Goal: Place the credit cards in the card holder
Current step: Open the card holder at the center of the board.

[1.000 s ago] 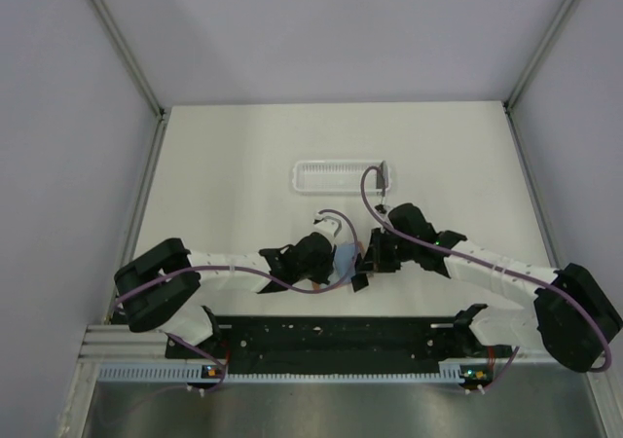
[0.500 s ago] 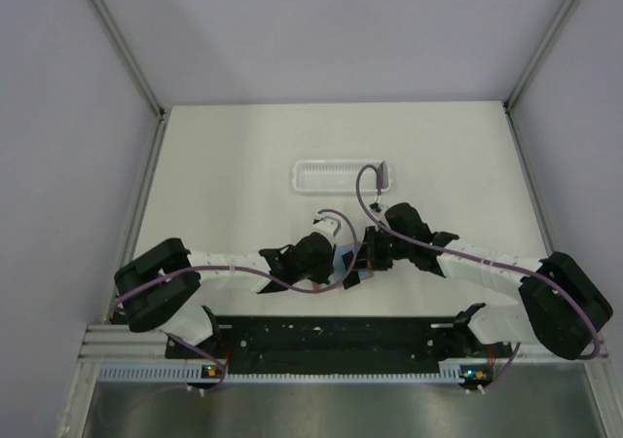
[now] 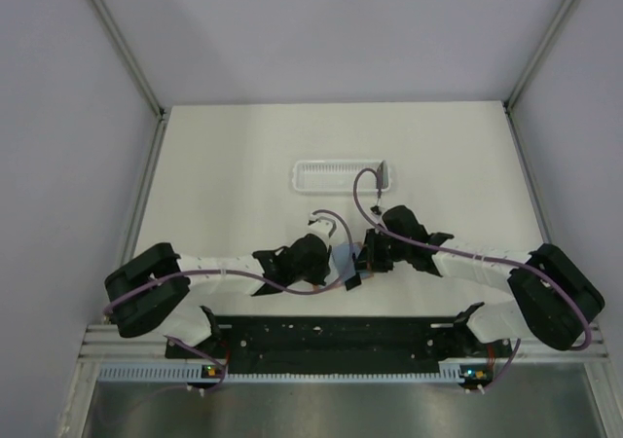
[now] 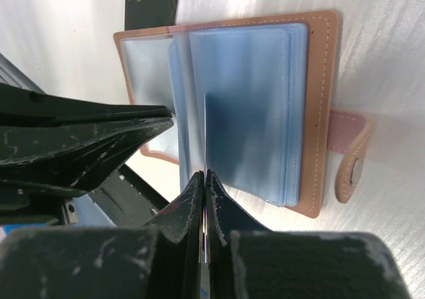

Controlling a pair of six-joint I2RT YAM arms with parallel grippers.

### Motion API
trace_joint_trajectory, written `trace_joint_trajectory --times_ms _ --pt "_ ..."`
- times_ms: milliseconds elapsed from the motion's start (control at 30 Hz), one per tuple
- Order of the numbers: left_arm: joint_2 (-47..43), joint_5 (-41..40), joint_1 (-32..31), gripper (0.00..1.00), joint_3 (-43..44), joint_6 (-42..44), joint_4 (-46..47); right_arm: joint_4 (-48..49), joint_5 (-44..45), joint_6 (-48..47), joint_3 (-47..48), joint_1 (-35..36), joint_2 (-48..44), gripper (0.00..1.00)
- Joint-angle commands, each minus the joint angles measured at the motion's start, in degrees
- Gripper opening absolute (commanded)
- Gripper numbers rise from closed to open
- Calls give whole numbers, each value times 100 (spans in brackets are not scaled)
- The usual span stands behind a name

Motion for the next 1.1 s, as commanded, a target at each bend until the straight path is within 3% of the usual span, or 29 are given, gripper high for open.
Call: trace_joint_trajectory --times_ms 0,167,333,467,667,833,1067 --pt "-422 -180 -18 0 -28 -80 -130 97 221 -15 -7 13 70 0" --pt "-800 -215 -18 0 113 -37 -174 97 256 -41 -16 4 79 0" --pt "-942 162 -18 0 306 95 387 -35 265 -58 -34 4 105 0" --pt "-573 400 -18 0 289 166 1099 -113 352 -50 -34 4 70 0" --pt "192 611 -18 0 482 122 1416 -718 835 -50 -16 4 -517 0" --pt "263 576 -18 0 474 130 1505 -1396 1310 -85 28 4 -1186 0" --pt "412 620 -9 0 544 131 1531 -1494 1293 -164 37 4 -977 0"
